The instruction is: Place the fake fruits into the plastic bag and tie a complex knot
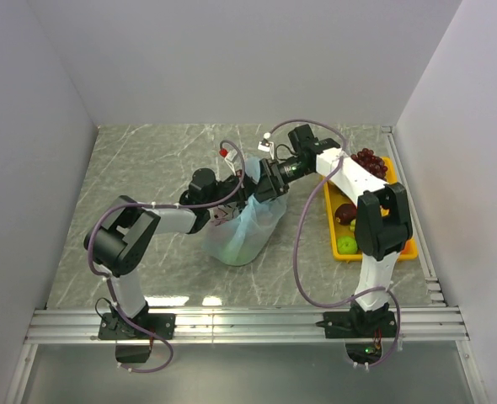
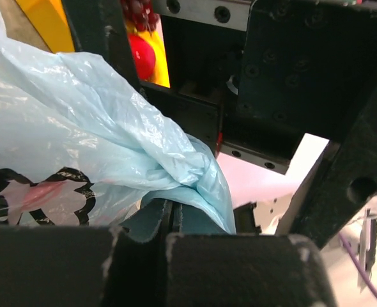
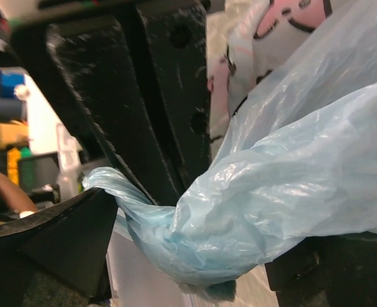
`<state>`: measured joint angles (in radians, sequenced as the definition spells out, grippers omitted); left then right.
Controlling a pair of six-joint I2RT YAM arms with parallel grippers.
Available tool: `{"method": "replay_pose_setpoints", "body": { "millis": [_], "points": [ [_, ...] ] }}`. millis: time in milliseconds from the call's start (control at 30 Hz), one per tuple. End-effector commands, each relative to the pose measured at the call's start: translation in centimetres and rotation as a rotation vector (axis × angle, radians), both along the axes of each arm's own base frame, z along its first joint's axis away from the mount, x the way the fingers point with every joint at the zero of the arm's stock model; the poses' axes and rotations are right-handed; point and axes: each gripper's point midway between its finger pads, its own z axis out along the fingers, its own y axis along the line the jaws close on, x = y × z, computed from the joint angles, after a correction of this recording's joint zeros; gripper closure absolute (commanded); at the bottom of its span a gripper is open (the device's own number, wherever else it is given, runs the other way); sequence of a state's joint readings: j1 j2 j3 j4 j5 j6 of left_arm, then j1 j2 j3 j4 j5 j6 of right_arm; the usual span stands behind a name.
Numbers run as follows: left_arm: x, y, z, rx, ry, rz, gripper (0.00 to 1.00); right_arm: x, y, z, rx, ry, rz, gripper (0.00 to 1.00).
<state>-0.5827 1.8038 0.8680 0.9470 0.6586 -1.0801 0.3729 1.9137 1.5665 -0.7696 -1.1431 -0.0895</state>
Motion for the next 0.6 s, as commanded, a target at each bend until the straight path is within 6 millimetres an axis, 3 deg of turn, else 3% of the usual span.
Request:
{"method": "replay_pose_setpoints", "body": {
  "millis": [0,400,567],
  "points": [
    [-2.1,-0.6,1.2,-0.011,-0.095,-0.101,1.00,-0.6,-2.2,0.5,-0.086,-0.112,0.015,0.10],
    [-2.2,-0.8,0.9,-0.008,-0.093,-0.109,1.00,-1.8,-6.0,2.7,-0.068,-0.050,0.020,0.03],
    [-2.5,-1.0,0.7,-0.004,-0.096,-0.121,1.00,-2.1,-7.0,3.6,-0.008,-0.011,0.011,0.10]
  ]
}}
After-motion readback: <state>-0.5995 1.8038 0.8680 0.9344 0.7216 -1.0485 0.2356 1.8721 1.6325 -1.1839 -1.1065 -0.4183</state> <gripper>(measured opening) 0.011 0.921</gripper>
